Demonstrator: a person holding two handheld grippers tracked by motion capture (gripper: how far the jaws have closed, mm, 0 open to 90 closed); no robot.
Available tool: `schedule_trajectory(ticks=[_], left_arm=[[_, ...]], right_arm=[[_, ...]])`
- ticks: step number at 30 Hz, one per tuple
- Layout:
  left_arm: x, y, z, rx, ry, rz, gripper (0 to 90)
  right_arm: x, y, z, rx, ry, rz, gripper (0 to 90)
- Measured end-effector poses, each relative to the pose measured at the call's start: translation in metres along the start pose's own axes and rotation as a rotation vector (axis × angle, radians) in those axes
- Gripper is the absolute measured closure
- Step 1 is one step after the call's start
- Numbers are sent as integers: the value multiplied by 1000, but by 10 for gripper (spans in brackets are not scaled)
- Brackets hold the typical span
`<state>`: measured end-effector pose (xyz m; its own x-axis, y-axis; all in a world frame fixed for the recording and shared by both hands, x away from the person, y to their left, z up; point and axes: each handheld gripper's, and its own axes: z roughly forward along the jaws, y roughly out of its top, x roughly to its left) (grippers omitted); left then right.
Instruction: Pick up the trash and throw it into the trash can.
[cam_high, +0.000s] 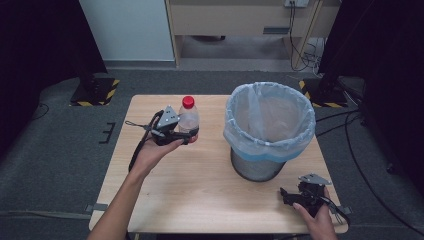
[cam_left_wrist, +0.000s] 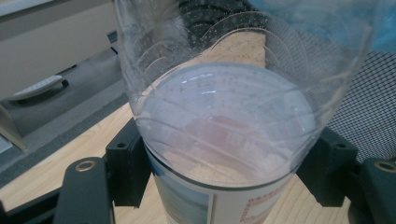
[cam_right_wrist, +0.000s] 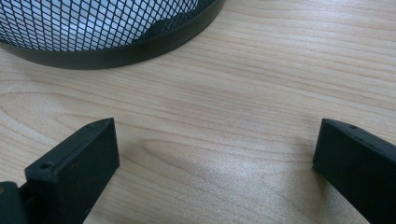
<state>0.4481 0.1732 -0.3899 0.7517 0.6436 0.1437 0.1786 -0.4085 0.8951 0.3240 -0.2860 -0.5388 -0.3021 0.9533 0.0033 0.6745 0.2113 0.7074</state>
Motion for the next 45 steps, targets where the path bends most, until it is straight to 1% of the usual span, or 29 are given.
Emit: schedule_trajectory(ticks=[2,5,6,8,9,10,11,12,13,14,15,16,20,25,28,35,38,40,42,43,45], left_arm=[[1,6,-3,-4,-1,11,280],[2,10,-5,-12,-8,22,280],[5,12,-7,-22,-19,7,280],[6,13,-8,-22,-22,6,280],[7,15,-9,-21,-24,10,280],[8,20,-13,-26,-26,17,280],[8,20,-13,-26,-26,17,280],[9,27,-17,-36,-27,25,280],[10,31,-19,-40,-28,26,280],[10,31,-19,-40,-28,26,280],[11,37,-21,-45,-27,32,280],[11,37,-21,-45,-27,32,279],[14,48,-24,-50,-44,30,279],[15,56,-25,-60,-46,36,279],[17,63,-30,-72,-51,36,279],[18,74,-36,-66,-41,50,280],[18,82,-38,-73,-53,56,280],[18,84,-38,-75,-55,59,280],[16,88,-38,-86,-69,60,280],[16,88,-38,-86,-69,60,280],[13,91,-38,-90,-83,70,280]], right_arm=[[0,0,0,0,0,0,3],[0,0,0,0,0,0,3],[0,0,0,0,0,0,3],[0,0,0,0,-1,0,3],[0,0,0,1,-1,2,3],[0,0,0,1,0,1,3],[0,0,0,1,0,1,3],[0,0,0,0,1,2,3],[0,0,0,1,1,1,3],[0,0,0,1,1,1,3],[0,0,0,1,1,1,3],[0,0,0,1,1,1,3],[0,0,0,1,1,1,3],[0,0,0,2,2,1,3],[0,0,0,3,4,1,3],[0,0,0,3,4,0,3],[-1,1,0,2,5,-5,3],[0,1,0,2,4,-4,3],[0,1,0,3,3,-4,3],[0,1,0,3,3,0,3],[0,1,0,3,3,-4,3]])
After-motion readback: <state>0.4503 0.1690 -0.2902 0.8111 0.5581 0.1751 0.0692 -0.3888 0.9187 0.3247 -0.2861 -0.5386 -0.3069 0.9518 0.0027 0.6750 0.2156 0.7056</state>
